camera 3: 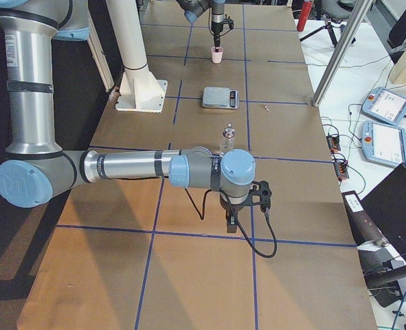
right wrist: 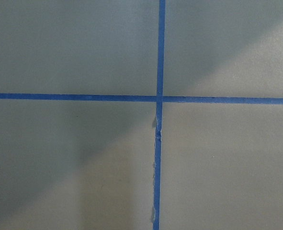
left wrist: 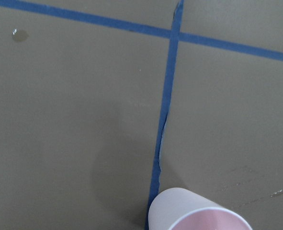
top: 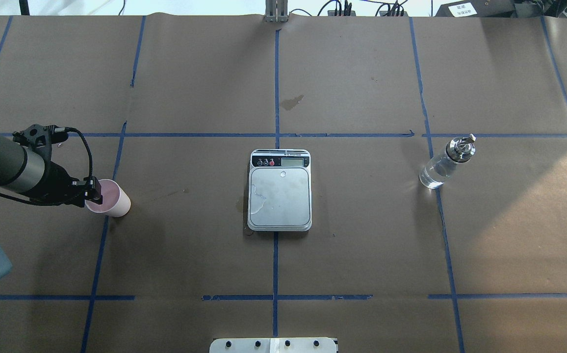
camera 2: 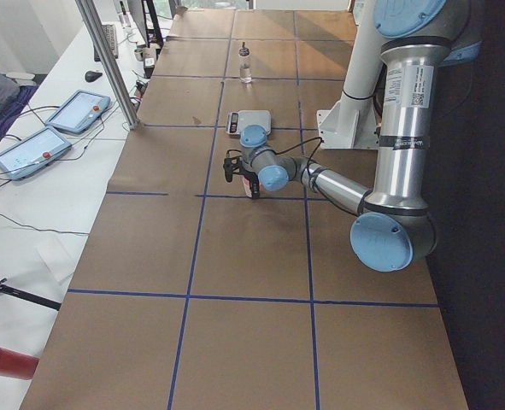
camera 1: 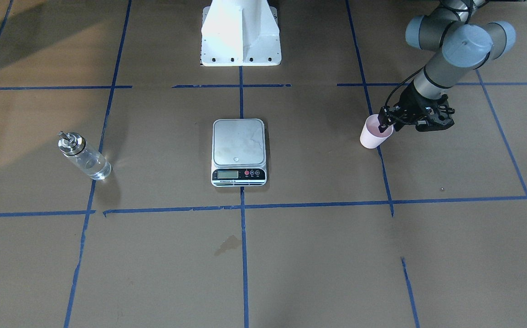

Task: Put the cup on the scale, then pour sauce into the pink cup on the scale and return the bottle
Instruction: 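Carry the pink cup with the left gripper and lower it onto the scale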

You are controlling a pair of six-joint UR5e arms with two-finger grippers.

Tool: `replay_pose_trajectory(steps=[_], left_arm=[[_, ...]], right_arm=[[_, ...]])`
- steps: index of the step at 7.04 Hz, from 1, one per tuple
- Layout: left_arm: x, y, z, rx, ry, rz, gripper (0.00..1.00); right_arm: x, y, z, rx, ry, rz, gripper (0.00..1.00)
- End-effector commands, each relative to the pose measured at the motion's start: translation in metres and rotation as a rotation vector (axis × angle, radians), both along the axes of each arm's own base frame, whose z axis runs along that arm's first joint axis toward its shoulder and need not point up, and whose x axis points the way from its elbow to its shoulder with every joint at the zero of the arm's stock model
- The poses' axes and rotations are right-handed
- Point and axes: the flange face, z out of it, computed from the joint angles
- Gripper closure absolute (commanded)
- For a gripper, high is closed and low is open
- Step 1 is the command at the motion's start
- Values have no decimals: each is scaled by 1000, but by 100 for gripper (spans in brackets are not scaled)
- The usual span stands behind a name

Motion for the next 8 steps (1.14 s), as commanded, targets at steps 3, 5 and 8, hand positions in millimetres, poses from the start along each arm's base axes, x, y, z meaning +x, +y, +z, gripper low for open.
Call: replay_pose_trajectory(steps=[3, 5, 8], left_arm=[[-44, -8, -62, 9, 28, -66, 100], [-43, -33, -133, 11, 29, -99, 100], [55, -54, -285, -213, 30, -171, 100]], right_arm=[[-2, -2, -3, 2, -28, 0, 0], [-2, -3, -6, 10, -32, 0, 0], [-2, -4, -15, 28, -33, -1, 0]])
